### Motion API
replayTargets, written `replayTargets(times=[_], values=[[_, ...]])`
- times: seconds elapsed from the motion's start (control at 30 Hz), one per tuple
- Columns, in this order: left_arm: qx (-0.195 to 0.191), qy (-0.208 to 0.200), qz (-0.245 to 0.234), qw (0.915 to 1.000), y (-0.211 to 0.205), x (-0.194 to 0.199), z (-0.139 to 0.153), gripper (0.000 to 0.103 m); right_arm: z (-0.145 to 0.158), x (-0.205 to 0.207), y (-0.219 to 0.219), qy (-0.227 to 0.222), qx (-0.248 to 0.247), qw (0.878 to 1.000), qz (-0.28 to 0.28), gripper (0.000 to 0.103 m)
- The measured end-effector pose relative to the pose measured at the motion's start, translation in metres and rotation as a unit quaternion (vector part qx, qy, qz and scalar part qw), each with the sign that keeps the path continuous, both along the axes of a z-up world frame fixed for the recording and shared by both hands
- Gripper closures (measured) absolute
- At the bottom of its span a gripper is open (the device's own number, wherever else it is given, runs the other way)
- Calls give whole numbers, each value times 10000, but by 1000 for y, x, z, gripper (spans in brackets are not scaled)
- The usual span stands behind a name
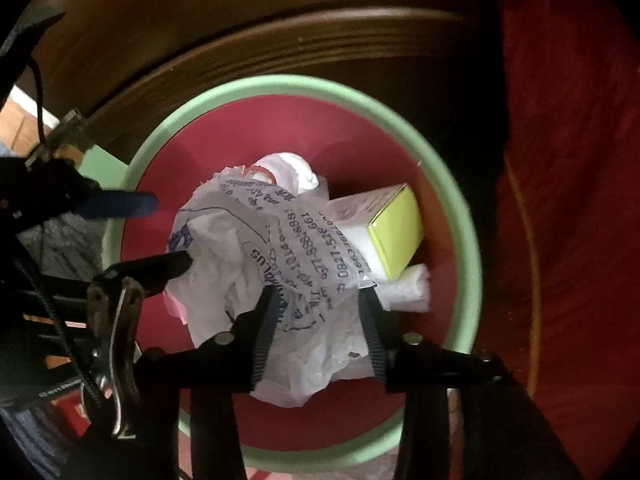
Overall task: Collect trash
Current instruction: 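Raise both open grippers back up toward the nightstand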
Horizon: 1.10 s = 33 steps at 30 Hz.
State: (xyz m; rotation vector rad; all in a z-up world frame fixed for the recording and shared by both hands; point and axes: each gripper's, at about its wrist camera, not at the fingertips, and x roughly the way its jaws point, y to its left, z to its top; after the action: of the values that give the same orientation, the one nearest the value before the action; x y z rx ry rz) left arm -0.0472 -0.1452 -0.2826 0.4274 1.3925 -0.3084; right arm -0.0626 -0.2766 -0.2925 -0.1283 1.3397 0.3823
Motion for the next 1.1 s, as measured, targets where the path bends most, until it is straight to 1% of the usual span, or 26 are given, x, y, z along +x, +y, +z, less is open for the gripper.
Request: replayTargets(times=[0.1,0.17,0.23,0.3,0.37,0.43,0.53,0.67,0.8,0.9,0.97,1.0,1.03,1.1], values=[[-10,-30,-65,10000,-2,-2,8,45,8,-5,1,-209,-193,9996,84,47],[-161,-53,-35,9998,1,-2,15,36,12,-7,-3,-297,-258,9992,72,39],[-327,-40,58,9994,5,-1,21,31,17,-8,-10,-172,-35,9997,-155,34],[-506,-51,176,9986,9,3,29,30,17,-3,-23,43,332,9985,-425,30],[-567,-122,234,9980,10,5,37,28,20,-5,-29,185,616,9959,-642,26],[-615,-182,273,9976,12,7,43,27,20,-4,-35,307,913,9915,-872,25],[-718,-173,328,9967,13,8,47,27,22,-4,-43,361,1167,9866,-1085,25],[-744,-132,334,9966,11,9,39,27,35,-5,-50,212,1285,9845,-1177,25],[-690,-287,241,9969,8,4,45,27,52,-5,-49,138,1380,9845,-1077,25],[-707,-507,98,9962,7,-2,58,27,66,-7,-45,-32,1270,9882,-855,25],[-704,-749,5,9947,6,-8,71,27,75,-11,-40,-187,1133,9907,-731,25],[-702,-897,-17,9935,6,-11,77,27,82,-15,-37,-344,1084,9914,-647,25],[-719,-1080,-16,9916,6,-14,85,27,86,-18,-35,-443,1078,9916,-564,25],[-733,-1274,-5,9891,7,-19,95,28,100,-25,-30,-611,1047,9922,-305,25]])
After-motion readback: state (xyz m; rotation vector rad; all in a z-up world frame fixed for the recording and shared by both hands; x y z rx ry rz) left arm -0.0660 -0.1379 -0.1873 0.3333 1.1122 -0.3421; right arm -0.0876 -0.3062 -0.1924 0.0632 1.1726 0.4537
